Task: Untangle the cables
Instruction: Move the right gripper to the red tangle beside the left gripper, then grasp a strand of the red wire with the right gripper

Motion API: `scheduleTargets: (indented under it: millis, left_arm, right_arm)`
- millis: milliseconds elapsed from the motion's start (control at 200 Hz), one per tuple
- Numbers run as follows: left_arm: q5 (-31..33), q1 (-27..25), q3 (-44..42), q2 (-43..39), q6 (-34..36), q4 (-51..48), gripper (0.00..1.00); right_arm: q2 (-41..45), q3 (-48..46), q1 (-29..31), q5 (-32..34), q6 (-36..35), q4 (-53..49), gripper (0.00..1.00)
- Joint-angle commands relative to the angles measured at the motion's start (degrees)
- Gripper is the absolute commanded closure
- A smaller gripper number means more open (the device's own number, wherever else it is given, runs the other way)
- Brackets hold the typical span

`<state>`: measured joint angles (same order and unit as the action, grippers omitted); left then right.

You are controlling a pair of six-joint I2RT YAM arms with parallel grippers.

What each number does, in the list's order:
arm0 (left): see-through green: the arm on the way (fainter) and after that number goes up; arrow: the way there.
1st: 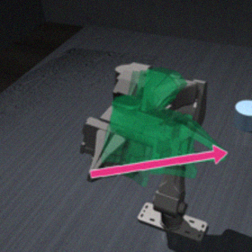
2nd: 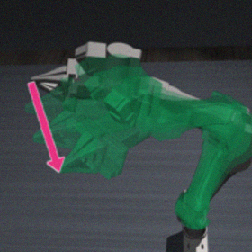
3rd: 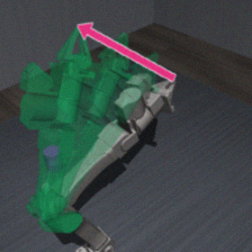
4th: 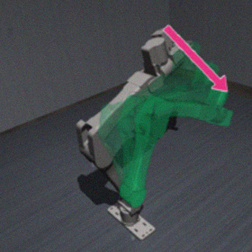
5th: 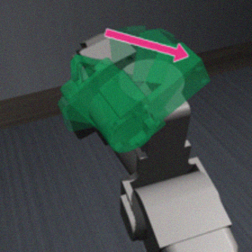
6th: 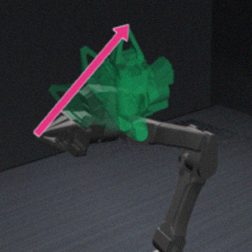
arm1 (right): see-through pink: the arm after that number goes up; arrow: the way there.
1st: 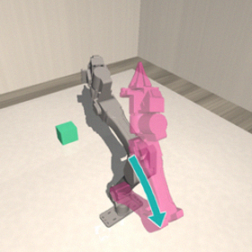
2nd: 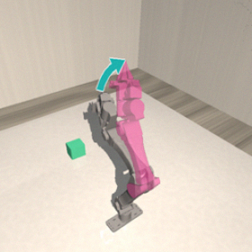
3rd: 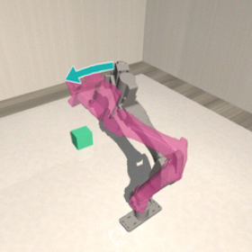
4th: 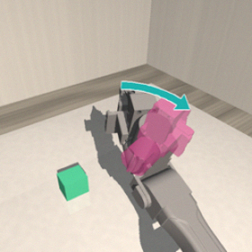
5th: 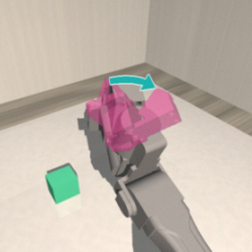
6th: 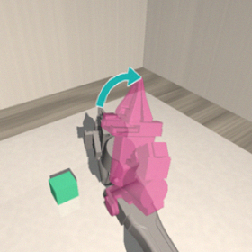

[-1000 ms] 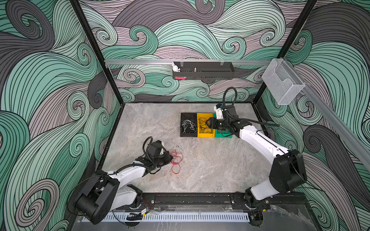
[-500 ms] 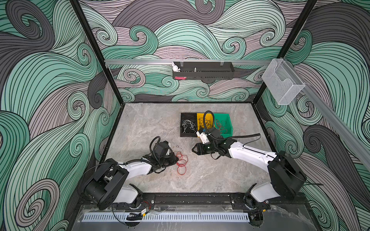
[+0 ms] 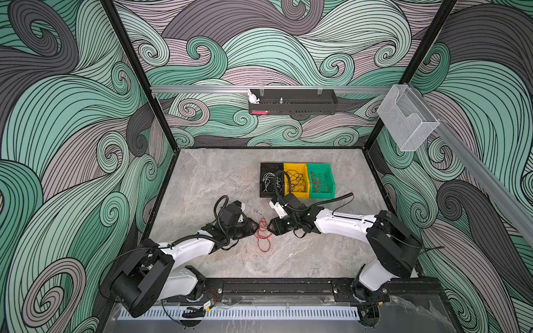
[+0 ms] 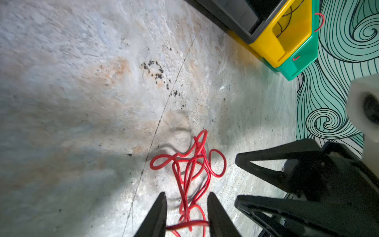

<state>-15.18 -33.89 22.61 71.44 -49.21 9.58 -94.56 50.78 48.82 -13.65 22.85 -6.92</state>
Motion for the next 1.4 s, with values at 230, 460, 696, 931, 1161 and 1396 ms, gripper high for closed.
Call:
scheduleTargets:
  millis: [230, 460, 696, 931, 1161, 1396]
  left_arm:
    - [0.7, -0.3, 0.9, 1.8, 1.5, -2.5, 0.64]
    - [1.5, -0.3, 1.6, 3.4, 1.7, -2.8, 0.68]
    - [3.9, -0.2, 1.8, 3.1, 1.4, -5.1, 0.79]
    - [5.3, -0.2, 1.7, 1.7, 1.5, -6.8, 0.91]
    - [7.7, -0.1, 1.1, -1.5, 1.3, -9.8, 1.00]
    - [8.7, 0.0, -0.2, -3.3, 1.0, -9.9, 1.00]
  right_arm:
    - [-5.8, 3.7, 1.0, 4.3, -4.9, 0.3, 0.52]
    - [-8.7, 5.9, 1.0, 3.7, -6.2, 1.6, 0.58]
    - [-9.7, 6.1, 1.0, 3.8, -5.9, 1.9, 0.78]
    - [-8.2, 4.4, 1.0, 6.6, -5.1, 2.0, 0.91]
    - [-7.0, 3.8, 0.8, 10.6, -3.6, 0.0, 0.95]
    - [-4.5, 1.7, 0.5, 6.4, -3.6, 2.9, 0.90]
